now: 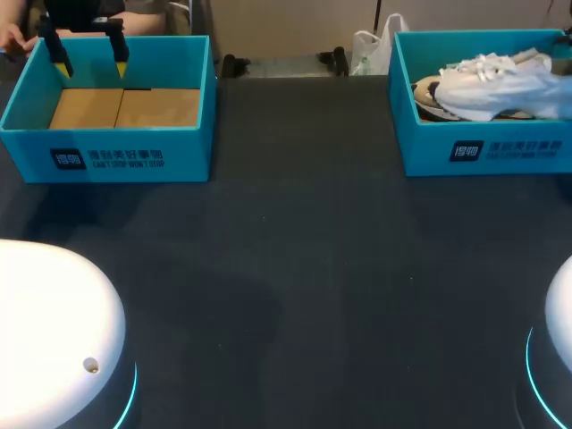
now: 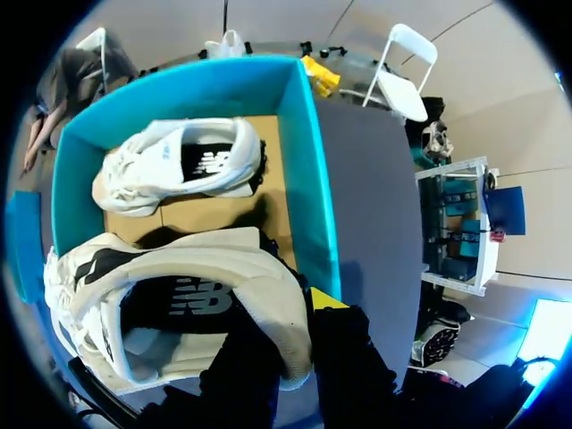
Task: Take the shoe out of the shoebox, open the shoe tongue, remove and reinsert the insole, then place the shoe into the shoebox
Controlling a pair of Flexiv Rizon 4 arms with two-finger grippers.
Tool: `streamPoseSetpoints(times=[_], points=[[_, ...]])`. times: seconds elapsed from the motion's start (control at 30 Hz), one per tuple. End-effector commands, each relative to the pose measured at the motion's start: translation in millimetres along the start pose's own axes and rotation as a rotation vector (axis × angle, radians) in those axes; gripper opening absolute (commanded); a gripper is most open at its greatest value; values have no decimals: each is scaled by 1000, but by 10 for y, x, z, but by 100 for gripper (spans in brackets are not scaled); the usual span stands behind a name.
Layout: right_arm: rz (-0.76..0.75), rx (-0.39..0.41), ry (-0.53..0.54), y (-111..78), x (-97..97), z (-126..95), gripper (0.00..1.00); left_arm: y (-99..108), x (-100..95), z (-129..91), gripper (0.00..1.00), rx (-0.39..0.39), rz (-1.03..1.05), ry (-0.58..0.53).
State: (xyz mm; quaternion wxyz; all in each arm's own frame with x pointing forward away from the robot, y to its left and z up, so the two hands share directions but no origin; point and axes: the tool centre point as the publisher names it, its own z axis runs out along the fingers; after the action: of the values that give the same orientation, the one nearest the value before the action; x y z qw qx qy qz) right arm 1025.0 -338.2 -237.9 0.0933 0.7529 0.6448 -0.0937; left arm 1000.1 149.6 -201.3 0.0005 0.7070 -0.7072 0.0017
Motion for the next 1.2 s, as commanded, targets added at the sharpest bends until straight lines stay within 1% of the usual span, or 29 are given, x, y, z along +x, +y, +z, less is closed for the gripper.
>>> streamPoseSetpoints(times=[0.03, 0.23, 0.37, 0.47, 1.07, 1.13, 1.2], points=[[-5, 7, -17, -15, -6, -446, 0, 1, -1, -7, 100, -1, 0, -2], [-14, 13, -30, -27, 57, -748, 0, 1, -1, -7, 100, -1, 0, -2], [-10, 11, -39, -51, 74, -873, 0, 1, -1, -7, 100, -1, 0, -2], [63, -32, -42, -64, 60, -952, 0, 1, -1, -7, 100, -1, 0, -2], [63, -32, -42, -64, 60, -952, 0, 1, -1, -7, 100, -1, 0, -2], [55, -48, -66, -122, 88, -1027, 0, 1, -1, -7, 100, -1, 0, -2], [62, -66, -59, -184, 120, -1108, 0, 1, -1, -7, 100, -1, 0, -2]])
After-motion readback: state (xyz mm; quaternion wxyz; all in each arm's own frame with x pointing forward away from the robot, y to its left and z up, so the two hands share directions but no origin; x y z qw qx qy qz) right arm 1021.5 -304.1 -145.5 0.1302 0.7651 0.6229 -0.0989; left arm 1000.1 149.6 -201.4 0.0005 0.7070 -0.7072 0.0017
